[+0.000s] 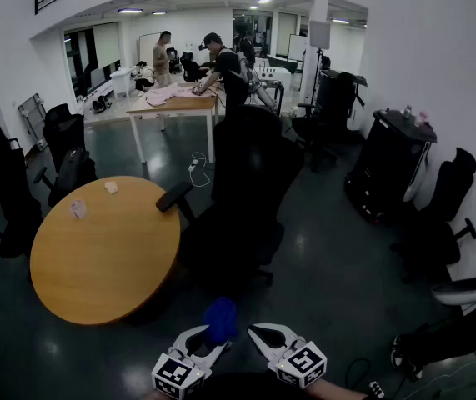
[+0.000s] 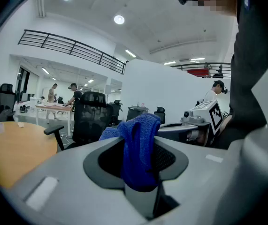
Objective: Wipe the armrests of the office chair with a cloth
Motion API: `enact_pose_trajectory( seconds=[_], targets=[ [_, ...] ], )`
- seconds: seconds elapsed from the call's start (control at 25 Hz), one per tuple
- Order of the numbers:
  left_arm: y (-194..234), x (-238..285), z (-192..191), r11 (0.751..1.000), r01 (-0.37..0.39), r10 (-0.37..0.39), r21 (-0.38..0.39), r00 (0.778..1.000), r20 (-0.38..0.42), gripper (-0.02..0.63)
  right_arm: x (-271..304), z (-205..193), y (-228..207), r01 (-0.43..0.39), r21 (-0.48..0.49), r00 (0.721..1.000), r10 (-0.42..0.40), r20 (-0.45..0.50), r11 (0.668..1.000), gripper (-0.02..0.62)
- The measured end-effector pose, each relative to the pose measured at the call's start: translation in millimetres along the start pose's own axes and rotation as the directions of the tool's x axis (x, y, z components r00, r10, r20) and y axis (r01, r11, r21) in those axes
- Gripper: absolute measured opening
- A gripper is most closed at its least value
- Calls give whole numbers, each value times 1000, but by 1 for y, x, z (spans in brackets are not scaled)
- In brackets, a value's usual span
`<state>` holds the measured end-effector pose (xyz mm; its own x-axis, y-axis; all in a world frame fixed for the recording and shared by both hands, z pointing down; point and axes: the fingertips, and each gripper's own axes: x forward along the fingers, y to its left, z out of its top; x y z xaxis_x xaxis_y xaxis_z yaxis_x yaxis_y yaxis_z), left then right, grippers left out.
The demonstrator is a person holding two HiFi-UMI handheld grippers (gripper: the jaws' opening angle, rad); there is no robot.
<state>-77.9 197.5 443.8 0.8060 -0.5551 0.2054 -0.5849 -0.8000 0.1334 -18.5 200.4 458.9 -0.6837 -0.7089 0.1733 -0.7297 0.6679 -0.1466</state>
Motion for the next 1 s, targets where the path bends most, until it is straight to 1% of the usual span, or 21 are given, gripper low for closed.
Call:
enact_pose_trajectory(
  seconds=[0.12, 0.4, 0.68, 1.0],
  targets=[
    [-1, 3, 0, 1000, 2, -2, 2, 1000, 0, 160, -1, 4, -3, 10, 4, 1000, -10, 1, 1000, 3],
    [-2, 7, -5, 1000, -1, 1, -4, 1000, -18, 160, -3, -2, -6, -7, 6, 1000, 7, -3, 1000, 3],
    [-5, 17, -9, 1000, -11, 11, -8, 999, -37, 160, -7, -3, -17, -27, 37, 1000, 26, 16, 999, 5],
    [-6, 37, -8, 999, -41, 41, -13, 998, -52, 160, -9, -5, -38, -52, 57, 999, 51, 16, 997, 5]
  ],
)
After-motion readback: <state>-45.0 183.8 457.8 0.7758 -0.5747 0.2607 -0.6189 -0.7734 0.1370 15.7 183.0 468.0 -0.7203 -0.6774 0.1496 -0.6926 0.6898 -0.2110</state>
